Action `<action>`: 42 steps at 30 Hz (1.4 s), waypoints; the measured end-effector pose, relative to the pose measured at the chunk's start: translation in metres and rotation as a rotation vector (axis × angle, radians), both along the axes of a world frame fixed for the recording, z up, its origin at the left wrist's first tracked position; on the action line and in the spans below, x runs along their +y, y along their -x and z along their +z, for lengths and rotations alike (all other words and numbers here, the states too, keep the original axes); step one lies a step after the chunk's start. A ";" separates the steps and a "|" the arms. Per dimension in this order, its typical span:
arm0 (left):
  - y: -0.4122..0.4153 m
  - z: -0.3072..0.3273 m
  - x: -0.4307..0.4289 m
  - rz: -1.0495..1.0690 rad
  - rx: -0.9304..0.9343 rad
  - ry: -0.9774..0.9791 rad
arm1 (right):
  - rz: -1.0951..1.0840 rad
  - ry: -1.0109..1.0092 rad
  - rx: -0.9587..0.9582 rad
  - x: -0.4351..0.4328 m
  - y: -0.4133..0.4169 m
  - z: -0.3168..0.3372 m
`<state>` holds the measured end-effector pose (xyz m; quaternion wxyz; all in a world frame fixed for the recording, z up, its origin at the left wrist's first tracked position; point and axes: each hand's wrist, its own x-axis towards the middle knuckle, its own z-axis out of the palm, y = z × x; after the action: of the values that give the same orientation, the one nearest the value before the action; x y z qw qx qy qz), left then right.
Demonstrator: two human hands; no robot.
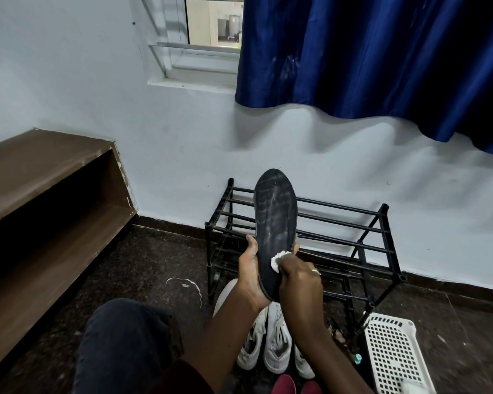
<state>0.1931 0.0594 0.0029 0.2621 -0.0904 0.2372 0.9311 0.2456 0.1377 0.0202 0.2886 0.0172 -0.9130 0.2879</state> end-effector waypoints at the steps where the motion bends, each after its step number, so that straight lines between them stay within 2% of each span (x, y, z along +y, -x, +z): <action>1: 0.000 -0.002 -0.001 0.020 -0.009 -0.023 | -0.001 -0.004 -0.009 -0.002 -0.005 -0.004; 8: 0.002 -0.012 -0.009 0.119 -0.003 -0.087 | 0.135 0.111 0.016 -0.006 -0.033 -0.018; 14: -0.009 -0.020 -0.006 0.043 0.030 0.001 | -0.005 0.044 -0.006 0.005 0.002 -0.016; 19: -0.008 -0.022 -0.008 0.047 0.060 0.006 | 0.017 -0.018 0.011 -0.005 -0.006 -0.014; 26: -0.007 -0.020 -0.010 0.122 0.024 -0.009 | 0.159 0.176 -0.063 -0.004 -0.037 -0.029; 35: -0.018 -0.024 -0.002 -0.006 0.017 0.056 | -0.041 0.094 -0.014 0.004 0.019 -0.008; 38: -0.019 -0.027 -0.001 -0.007 0.026 0.038 | -0.028 0.106 -0.063 0.005 0.025 -0.006; 42: -0.009 -0.032 -0.006 0.025 0.022 0.013 | 0.093 0.049 -0.104 0.005 0.010 -0.017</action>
<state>0.2025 0.0534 -0.0292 0.2471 -0.0850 0.2449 0.9337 0.2351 0.1425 0.0034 0.2272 0.0374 -0.9177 0.3237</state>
